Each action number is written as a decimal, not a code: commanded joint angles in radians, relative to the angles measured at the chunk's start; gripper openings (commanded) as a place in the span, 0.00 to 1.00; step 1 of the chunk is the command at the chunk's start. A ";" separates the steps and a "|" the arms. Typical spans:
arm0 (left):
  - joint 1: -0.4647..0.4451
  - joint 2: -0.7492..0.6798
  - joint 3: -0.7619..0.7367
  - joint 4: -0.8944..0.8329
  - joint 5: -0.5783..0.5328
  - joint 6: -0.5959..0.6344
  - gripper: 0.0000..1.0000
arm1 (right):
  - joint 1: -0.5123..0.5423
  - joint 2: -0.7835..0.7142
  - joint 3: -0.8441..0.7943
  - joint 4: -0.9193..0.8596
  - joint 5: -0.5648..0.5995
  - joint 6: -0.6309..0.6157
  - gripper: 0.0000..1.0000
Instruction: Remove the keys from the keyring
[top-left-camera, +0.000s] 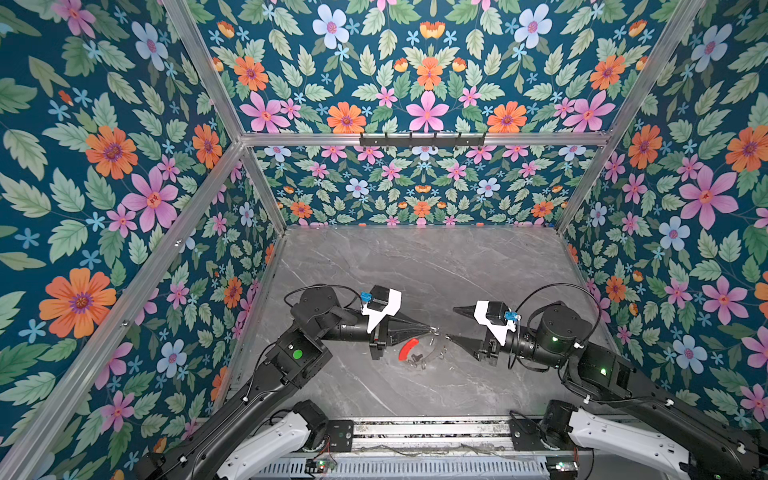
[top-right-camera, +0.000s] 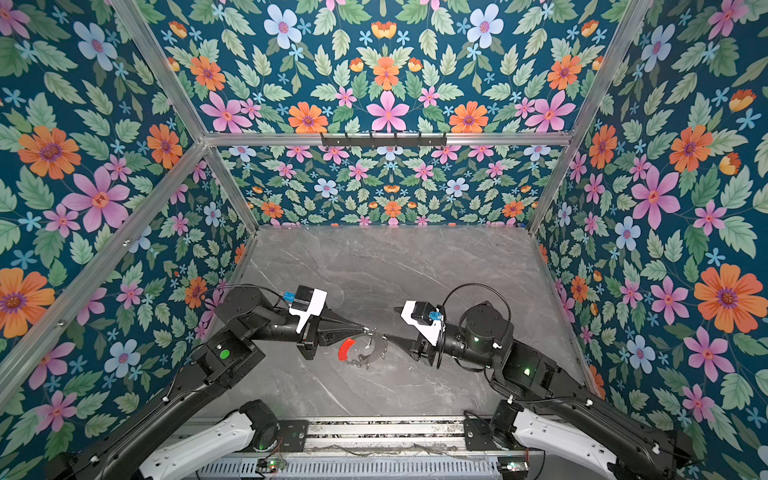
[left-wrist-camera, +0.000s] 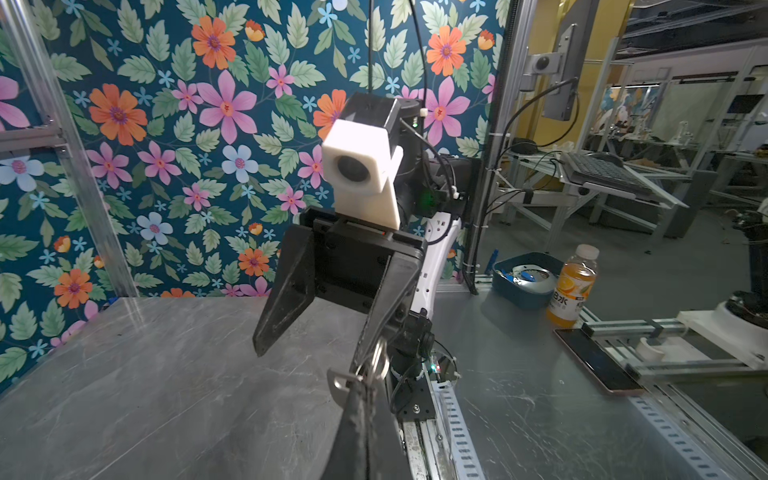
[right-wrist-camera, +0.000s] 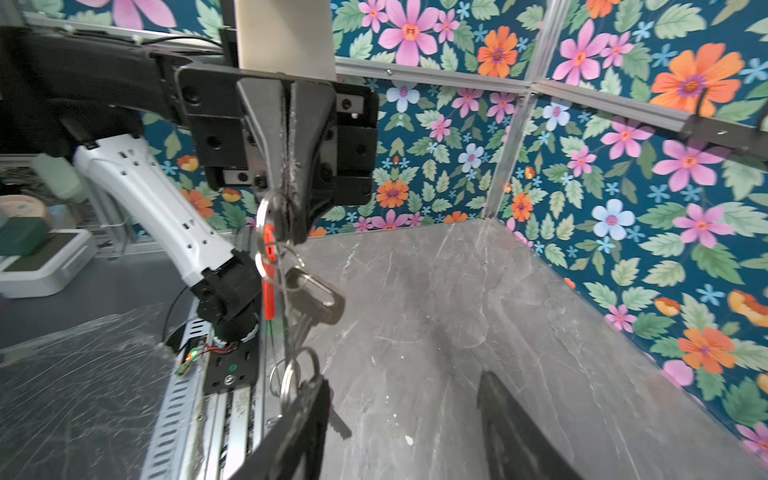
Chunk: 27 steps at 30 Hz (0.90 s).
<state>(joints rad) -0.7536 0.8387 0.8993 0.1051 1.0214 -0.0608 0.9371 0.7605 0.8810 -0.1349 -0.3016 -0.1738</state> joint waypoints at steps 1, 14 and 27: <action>0.001 0.009 0.024 -0.004 0.085 0.035 0.00 | -0.042 0.000 -0.002 0.010 -0.223 0.037 0.60; 0.001 0.025 0.036 -0.005 0.051 0.031 0.00 | -0.056 0.095 -0.005 0.161 -0.375 0.123 0.66; 0.000 0.004 0.043 -0.054 -0.004 0.051 0.00 | -0.056 0.130 0.035 0.123 -0.306 0.091 0.04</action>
<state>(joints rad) -0.7536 0.8490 0.9276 0.0662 1.0332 -0.0387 0.8806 0.8948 0.8989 0.0181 -0.6491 -0.0505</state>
